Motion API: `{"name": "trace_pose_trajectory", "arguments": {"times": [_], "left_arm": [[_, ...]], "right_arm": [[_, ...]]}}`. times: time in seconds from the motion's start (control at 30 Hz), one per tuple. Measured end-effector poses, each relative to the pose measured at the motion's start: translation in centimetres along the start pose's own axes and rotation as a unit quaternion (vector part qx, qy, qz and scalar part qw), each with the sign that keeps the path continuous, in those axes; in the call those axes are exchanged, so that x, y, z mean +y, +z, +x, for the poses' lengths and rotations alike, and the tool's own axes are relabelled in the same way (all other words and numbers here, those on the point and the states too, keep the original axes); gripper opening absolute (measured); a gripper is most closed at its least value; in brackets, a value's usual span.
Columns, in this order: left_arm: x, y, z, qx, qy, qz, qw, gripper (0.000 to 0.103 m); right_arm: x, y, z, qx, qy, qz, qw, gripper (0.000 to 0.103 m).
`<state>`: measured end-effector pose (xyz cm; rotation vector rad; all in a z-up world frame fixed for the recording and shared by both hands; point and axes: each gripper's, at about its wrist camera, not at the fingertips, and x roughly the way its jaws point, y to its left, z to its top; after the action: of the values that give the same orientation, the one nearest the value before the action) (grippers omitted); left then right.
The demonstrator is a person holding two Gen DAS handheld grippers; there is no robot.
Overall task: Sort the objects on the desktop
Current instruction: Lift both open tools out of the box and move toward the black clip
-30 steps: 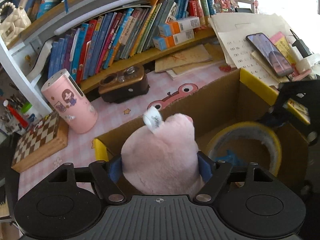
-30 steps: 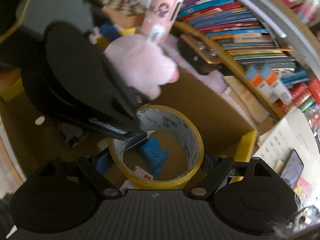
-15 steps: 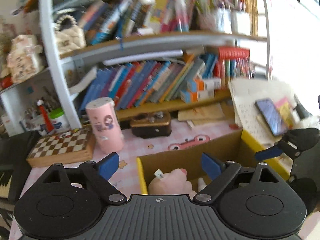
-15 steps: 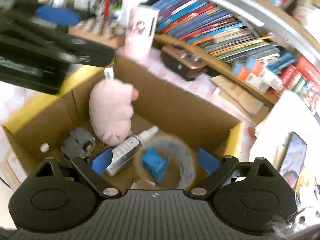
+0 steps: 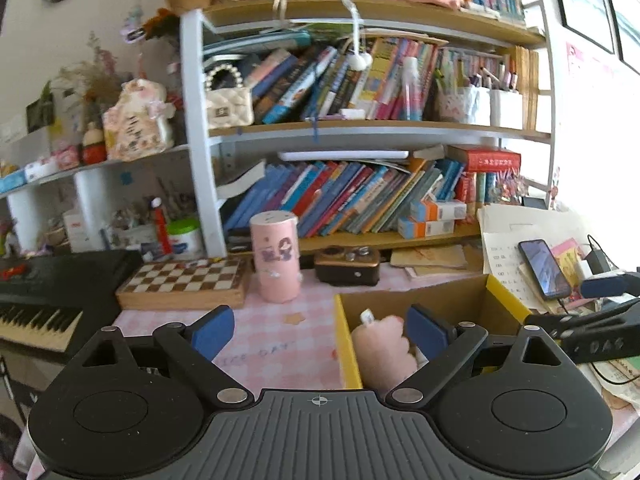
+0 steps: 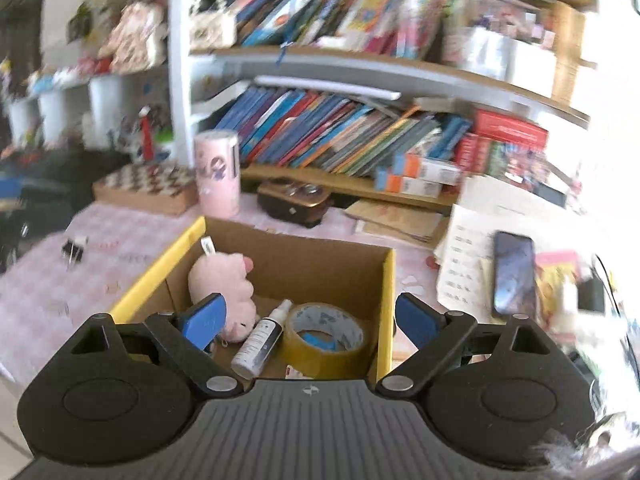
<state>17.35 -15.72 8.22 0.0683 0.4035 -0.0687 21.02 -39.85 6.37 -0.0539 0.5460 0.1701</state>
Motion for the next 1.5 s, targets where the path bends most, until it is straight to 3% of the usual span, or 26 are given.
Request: {"name": "trace_pose_trajectory", "arguments": {"times": [0.23,0.5,0.7,1.07,1.5], "left_arm": [[1.9,-3.0,-3.0,-0.007,0.015,-0.003,0.9999,0.095],[4.6,-6.4,-6.1,0.014,0.011,-0.016,0.9997,0.095],[6.2,-9.1,-7.6,0.032,0.002,0.016,0.9994,0.095],[9.5,-12.1,-9.3,0.080,-0.024,0.024,0.9962,0.095],[13.8,-14.0,-10.9,0.107,-0.010,0.021,0.9939,0.095]], "right_arm": [[2.6,-3.4,-4.2,-0.019,-0.053,0.057,0.997,0.090],[6.8,-7.0,-7.8,-0.022,-0.098,0.088,0.991,0.086],[10.3,-9.9,-9.1,0.026,-0.093,0.107,0.990,0.074],[16.8,-13.0,-9.6,0.087,-0.071,0.130,0.985,0.074],[23.1,-13.3,-10.0,0.087,-0.037,0.098,0.991,0.074]]}}
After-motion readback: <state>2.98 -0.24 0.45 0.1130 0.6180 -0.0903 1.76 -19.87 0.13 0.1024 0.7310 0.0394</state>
